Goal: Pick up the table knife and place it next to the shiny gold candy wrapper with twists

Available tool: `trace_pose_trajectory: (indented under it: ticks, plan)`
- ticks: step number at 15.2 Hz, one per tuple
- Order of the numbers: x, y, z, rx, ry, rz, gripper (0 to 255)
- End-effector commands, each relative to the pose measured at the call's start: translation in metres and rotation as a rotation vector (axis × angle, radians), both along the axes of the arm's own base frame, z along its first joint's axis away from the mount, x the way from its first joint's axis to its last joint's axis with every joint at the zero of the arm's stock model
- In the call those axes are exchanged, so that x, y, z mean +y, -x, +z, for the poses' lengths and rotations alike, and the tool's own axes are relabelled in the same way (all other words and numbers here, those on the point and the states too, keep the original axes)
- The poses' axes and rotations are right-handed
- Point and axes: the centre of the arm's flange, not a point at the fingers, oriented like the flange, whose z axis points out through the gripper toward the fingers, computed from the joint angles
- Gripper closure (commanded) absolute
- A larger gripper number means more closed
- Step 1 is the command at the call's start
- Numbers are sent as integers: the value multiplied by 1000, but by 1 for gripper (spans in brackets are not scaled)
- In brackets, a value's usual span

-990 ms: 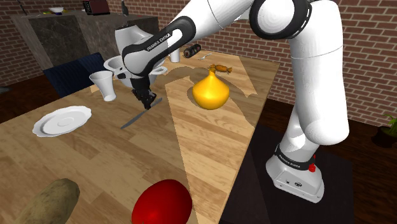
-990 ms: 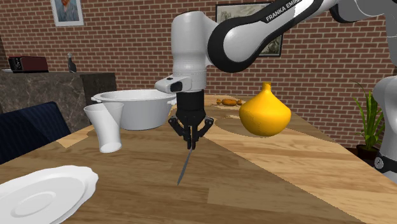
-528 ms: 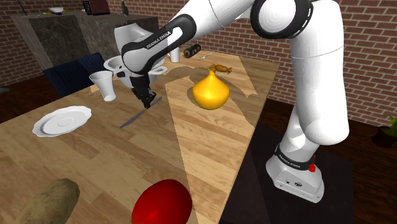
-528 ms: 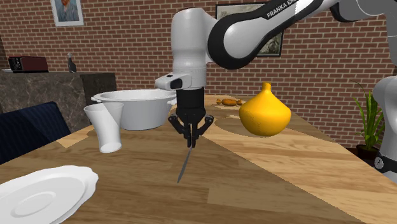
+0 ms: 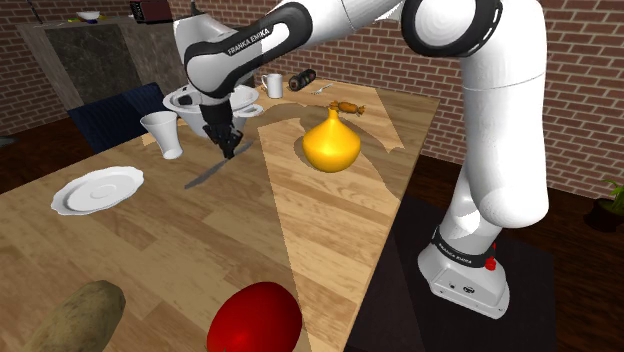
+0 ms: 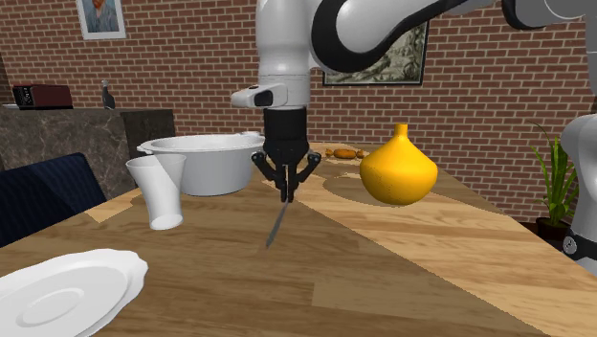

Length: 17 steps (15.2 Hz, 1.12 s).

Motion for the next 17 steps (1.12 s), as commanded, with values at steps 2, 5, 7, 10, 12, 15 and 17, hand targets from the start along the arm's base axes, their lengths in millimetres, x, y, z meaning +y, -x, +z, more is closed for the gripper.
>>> trace_pose_trajectory:
  ticks: [2,5,7,10,12,15,17]
  plan:
    - [0,1,16,1,0,0,255]
    - [0,1,32,1,0,0,255]
    - [0,1,42,1,0,0,255]
    - [0,1,58,1,0,0,255]
    - [0,1,68,1,0,0,255]
    - [-12,6,79,1,0,0,255]
    - [-37,15,79,1,0,0,255]
